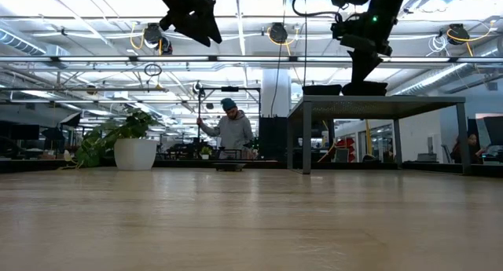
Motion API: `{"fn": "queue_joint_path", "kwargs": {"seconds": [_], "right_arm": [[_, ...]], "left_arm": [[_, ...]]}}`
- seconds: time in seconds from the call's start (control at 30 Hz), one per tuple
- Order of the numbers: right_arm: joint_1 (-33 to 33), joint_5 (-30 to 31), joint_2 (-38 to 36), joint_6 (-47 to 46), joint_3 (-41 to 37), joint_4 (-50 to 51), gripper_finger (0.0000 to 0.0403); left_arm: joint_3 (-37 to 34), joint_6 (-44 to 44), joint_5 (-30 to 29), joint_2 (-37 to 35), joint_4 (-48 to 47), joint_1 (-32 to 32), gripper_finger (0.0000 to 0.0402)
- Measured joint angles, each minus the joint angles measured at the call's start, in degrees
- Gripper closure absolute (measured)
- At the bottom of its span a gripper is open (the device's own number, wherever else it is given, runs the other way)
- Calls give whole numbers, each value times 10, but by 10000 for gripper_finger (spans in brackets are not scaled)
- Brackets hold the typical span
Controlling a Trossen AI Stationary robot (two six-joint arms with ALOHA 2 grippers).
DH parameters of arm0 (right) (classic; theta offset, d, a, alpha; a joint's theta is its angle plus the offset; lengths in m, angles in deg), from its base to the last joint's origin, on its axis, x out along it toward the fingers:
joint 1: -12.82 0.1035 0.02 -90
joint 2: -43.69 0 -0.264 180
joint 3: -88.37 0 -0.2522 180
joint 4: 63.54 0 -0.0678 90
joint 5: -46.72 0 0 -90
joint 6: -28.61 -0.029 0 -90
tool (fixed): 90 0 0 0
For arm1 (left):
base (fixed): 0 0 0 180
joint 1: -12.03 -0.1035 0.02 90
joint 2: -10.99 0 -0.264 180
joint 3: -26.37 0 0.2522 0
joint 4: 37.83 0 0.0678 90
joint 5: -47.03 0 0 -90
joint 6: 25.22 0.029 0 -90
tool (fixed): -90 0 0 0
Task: Pick & Place Mini shaped plates
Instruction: Stack the leaf shaped plate on top of the leaf shaped plates on the shelf
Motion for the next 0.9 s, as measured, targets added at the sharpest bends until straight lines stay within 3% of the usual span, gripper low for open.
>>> {"fn": "queue_joint_path", "kwargs": {"seconds": [0.43,0.53,0.73,0.9], "right_arm": [[0,-1,-82,187,0,13,402],[0,-3,-111,296,0,26,402],[-1,-3,-149,601,0,75,403],[-2,-4,-145,715,0,74,403]], "left_arm": [[0,0,0,0,0,0,218],[0,-3,0,0,0,0,218],[0,-20,0,0,0,0,218],[0,-35,0,0,0,0,218]]}}
